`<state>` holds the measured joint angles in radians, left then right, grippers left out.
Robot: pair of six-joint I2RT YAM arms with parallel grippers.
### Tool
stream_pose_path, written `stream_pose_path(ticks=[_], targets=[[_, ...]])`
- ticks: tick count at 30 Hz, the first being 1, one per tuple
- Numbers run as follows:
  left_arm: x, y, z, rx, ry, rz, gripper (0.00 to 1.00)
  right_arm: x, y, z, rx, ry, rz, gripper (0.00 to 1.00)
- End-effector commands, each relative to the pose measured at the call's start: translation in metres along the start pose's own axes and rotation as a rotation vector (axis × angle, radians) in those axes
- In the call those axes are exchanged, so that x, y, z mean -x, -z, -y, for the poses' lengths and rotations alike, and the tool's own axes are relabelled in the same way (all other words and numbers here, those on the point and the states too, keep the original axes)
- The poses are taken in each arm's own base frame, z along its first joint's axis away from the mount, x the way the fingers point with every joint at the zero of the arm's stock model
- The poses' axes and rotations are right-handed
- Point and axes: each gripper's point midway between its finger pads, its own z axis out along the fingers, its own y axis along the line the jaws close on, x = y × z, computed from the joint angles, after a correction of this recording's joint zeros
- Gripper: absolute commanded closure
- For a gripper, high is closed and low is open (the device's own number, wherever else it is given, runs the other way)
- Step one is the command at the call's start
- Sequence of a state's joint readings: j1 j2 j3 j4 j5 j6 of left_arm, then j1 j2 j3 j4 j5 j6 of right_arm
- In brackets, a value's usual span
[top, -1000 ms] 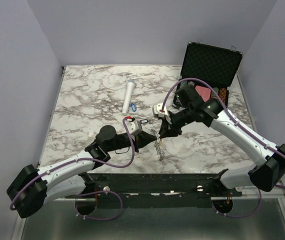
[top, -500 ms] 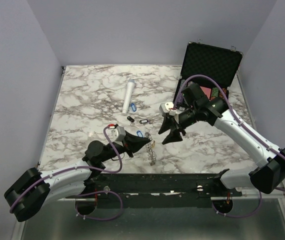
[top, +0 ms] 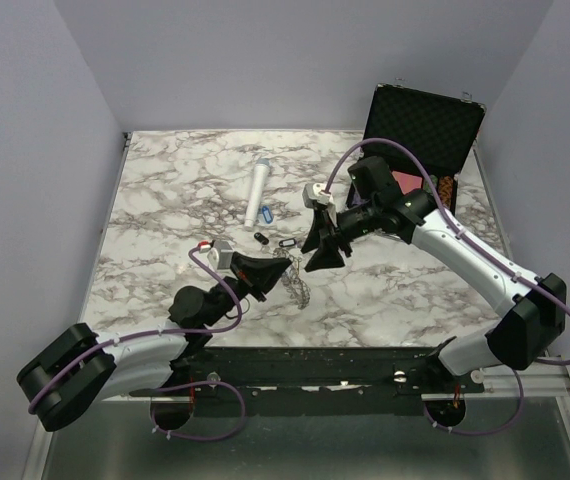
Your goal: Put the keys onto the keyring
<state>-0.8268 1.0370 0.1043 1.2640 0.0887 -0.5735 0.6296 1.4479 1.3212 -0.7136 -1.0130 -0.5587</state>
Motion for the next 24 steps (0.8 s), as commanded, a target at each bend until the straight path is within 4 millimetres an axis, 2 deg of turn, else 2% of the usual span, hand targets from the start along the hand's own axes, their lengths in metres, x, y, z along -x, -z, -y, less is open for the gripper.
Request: stream_pose_path(ticks=[1, 5, 10, 14, 24], targets=[[0.074, -0.009, 0.033, -0.105, -0.004, 0.285, 1.00, 0.008, -0.005, 0.022, -0.088, -0.033, 0.012, 0.43], [0.076, -0.010, 0.034, -0.103, 0.003, 0.292, 1.00, 0.008, -0.008, 0.032, -0.124, -0.029, 0.002, 0.45], [0.076, -0.011, 0.033, -0.094, 0.008, 0.285, 1.00, 0.010, -0.011, 0.033, -0.123, -0.020, 0.000, 0.52], [0.074, -0.011, 0.033, -0.090, 0.009, 0.277, 1.00, 0.011, -0.012, 0.030, -0.110, -0.016, 0.003, 0.65], [0.080, -0.013, 0.027, -0.043, 0.026, 0.296, 1.00, 0.014, -0.014, 0.023, -0.078, 0.002, 0.006, 0.91]])
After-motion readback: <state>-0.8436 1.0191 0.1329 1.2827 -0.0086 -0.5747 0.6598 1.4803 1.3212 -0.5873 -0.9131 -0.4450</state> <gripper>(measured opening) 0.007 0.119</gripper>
